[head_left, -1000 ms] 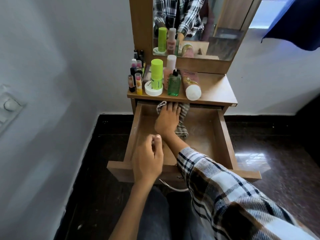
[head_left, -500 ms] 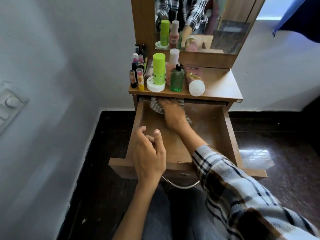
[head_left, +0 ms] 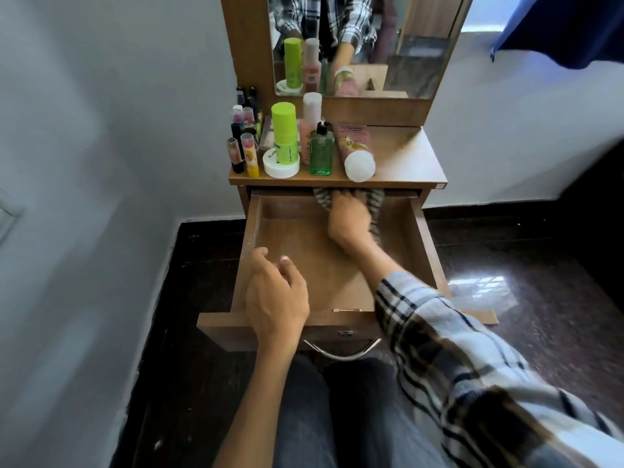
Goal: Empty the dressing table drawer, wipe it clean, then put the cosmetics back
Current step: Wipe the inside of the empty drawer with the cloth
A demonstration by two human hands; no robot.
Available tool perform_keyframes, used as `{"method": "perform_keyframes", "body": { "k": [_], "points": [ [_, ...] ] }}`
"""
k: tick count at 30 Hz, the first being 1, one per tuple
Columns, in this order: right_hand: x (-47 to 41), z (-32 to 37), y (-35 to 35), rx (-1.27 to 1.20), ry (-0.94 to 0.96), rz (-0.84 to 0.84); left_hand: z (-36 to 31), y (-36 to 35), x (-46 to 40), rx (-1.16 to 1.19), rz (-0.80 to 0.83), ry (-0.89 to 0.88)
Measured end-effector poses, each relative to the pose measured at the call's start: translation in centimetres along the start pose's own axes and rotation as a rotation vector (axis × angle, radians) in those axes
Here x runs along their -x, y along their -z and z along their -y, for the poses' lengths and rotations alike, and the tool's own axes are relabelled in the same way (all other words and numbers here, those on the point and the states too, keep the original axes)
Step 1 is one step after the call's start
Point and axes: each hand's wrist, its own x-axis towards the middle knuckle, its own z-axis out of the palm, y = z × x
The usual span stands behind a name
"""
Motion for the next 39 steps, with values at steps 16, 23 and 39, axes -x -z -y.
{"method": "perform_keyframes", "body": {
  "k": [16,23,39],
  "points": [
    [-0.3,5.2,0.0,-0.013,0.319,0.128,-0.1,0.1,-0.1,-0.193,0.080,0.011],
    [-0.4,-4.7,2.9,-0.009,-0.020,0.011,-0.2,0.0,0.1,-0.199,0.088,-0.022],
    [0.7,-1.0,-1.7,-0.125,0.127,-0.095,-0.3,-0.2,0.4,-0.179,0.065,-0.011]
  ]
}}
